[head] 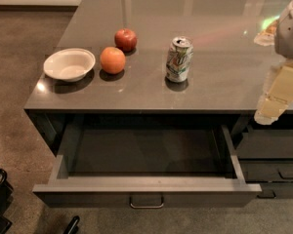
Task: Place 7up can into top drawer
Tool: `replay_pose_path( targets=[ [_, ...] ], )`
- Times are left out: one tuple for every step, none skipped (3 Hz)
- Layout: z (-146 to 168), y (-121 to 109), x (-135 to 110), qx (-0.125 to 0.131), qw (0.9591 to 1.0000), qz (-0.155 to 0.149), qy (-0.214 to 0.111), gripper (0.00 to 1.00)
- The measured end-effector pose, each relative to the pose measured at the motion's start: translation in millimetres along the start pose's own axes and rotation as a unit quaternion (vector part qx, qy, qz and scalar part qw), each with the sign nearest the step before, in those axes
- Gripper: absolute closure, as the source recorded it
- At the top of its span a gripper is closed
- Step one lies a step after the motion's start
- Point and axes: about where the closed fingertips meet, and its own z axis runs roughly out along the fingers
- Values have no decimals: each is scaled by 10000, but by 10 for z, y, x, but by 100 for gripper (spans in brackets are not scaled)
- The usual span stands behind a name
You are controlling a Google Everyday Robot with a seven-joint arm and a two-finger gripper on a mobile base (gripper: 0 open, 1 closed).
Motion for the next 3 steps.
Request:
replay_pose_path(
  targets=[
    [0,0,0,1,10000,1,-2,0],
    [3,-19,21,48,9998,116,-134,0],
    [522,-156,94,-311,9946,804,-582,0]
  ],
)
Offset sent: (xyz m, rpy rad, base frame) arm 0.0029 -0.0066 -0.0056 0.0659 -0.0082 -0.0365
